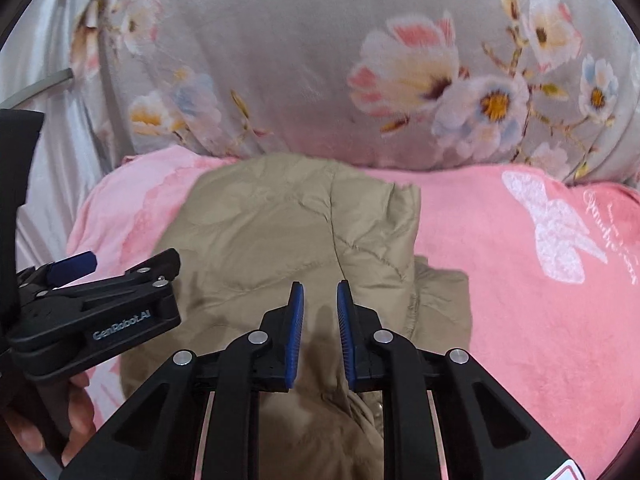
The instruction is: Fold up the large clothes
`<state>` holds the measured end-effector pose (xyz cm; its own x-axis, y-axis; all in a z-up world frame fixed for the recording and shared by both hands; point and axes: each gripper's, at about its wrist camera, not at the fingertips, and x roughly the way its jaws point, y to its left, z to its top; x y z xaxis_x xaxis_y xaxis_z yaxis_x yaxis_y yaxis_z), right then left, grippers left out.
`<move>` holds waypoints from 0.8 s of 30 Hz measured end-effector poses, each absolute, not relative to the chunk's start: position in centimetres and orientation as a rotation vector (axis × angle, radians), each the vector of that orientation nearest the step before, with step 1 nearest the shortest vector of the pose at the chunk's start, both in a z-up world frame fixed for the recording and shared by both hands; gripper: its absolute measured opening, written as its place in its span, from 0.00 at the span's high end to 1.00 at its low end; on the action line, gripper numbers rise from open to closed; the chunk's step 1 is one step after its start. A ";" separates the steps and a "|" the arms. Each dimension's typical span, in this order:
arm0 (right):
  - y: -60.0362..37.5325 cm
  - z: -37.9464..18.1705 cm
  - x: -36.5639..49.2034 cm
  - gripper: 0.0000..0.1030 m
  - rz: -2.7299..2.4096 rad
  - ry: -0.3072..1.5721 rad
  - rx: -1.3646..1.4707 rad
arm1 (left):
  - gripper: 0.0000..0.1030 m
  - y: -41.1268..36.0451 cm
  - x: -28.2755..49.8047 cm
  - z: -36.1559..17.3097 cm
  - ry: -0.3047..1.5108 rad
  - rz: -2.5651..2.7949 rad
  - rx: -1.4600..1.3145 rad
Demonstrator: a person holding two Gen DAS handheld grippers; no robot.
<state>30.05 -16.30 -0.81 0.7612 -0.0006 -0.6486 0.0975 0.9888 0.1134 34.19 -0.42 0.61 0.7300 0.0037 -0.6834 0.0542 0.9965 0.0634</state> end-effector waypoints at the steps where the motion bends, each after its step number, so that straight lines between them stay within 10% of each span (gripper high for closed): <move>1: -16.4 -1.5 30.6 0.85 -0.059 0.720 0.154 | 0.07 -0.5 34.7 0.0 0.765 -0.023 0.085; 24: -18.1 -8.1 34.9 0.90 -0.065 0.740 0.224 | 0.04 -1.6 38.2 -6.2 0.790 -0.047 0.073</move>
<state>34.87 -18.12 -8.09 0.7378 0.0204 -0.6747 0.1370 0.9742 0.1793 38.15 -1.61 -6.16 0.7028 -0.0151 -0.7113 0.0697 0.9964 0.0477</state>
